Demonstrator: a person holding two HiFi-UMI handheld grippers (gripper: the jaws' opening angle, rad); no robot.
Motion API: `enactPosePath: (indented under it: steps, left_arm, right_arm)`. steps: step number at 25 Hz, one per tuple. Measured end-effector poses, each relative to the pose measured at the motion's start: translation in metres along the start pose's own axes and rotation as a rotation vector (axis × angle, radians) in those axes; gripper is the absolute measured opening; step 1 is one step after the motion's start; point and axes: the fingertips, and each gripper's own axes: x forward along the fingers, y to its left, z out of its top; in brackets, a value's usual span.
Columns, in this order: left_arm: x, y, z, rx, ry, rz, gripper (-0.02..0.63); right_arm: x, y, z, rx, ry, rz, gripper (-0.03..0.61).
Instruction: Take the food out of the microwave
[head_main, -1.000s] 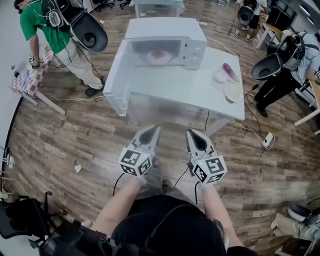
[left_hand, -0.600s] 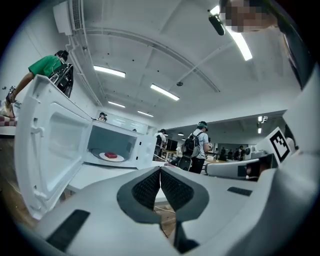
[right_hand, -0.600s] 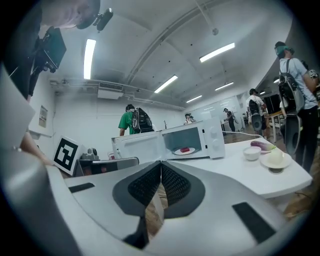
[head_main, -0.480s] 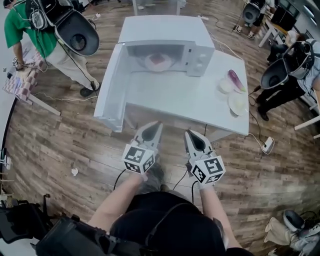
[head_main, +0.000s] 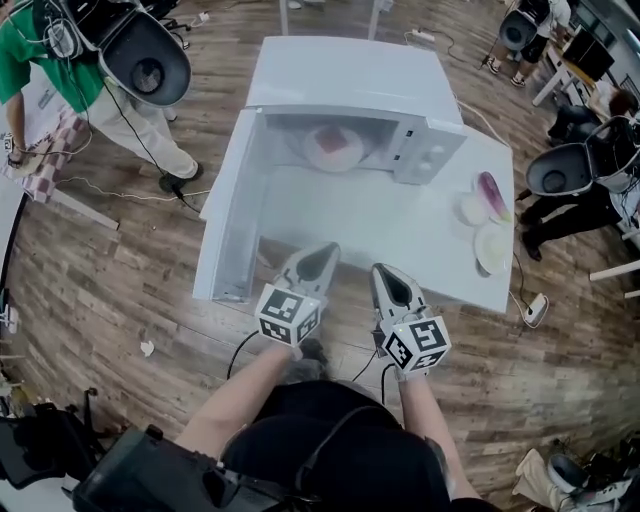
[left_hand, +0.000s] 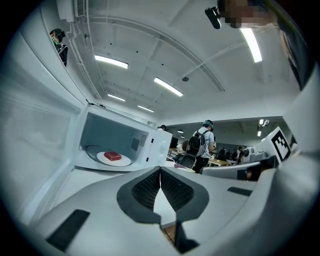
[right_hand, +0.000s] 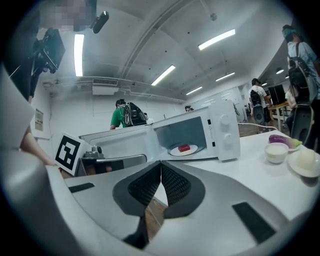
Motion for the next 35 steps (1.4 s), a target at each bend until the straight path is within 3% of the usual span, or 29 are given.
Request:
enactPosePath:
  steps: [13, 18, 29, 35]
  left_arm:
    - [0.048, 0.046, -0.004, -0.023, 0.036, 0.008, 0.011]
    - [0.055, 0.057, -0.004, -0.059, 0.033, 0.051, 0.011]
    - [0.078, 0.106, 0.008, -0.099, 0.018, 0.206, 0.011]
    - [0.090, 0.119, 0.002, -0.137, 0.006, 0.238, 0.011]
  right_arm:
    - [0.067, -0.026, 0.007, 0.023, 0.004, -0.002, 0.020]
    - [0.081, -0.037, 0.003, 0.041, 0.026, 0.007, 0.020]
    - [0.155, -0.057, 0.023, 0.017, 0.094, 0.135, 0.020]
    - [0.173, -0.070, 0.011, 0.032, 0.140, 0.149, 0.020]
